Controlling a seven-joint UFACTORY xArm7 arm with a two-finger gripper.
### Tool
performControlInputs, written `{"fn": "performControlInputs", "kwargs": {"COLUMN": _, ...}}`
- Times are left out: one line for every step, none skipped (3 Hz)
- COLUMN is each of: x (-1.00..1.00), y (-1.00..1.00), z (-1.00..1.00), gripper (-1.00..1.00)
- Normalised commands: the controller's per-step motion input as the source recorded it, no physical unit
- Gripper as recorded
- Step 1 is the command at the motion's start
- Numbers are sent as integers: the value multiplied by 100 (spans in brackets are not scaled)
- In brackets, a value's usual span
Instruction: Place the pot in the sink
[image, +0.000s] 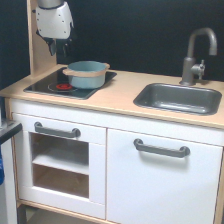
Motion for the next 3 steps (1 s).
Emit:
{"fn": "performControlInputs", "kwargs": {"x": -11, "y": 41, "z": -90, "gripper": 100}}
{"fn": "performControlInputs", "kwargs": {"x": -12, "y": 33, "z": -95, "gripper": 100}}
{"fn": "performControlInputs", "kwargs": {"x": 1, "y": 18, "z": -96, "gripper": 100}}
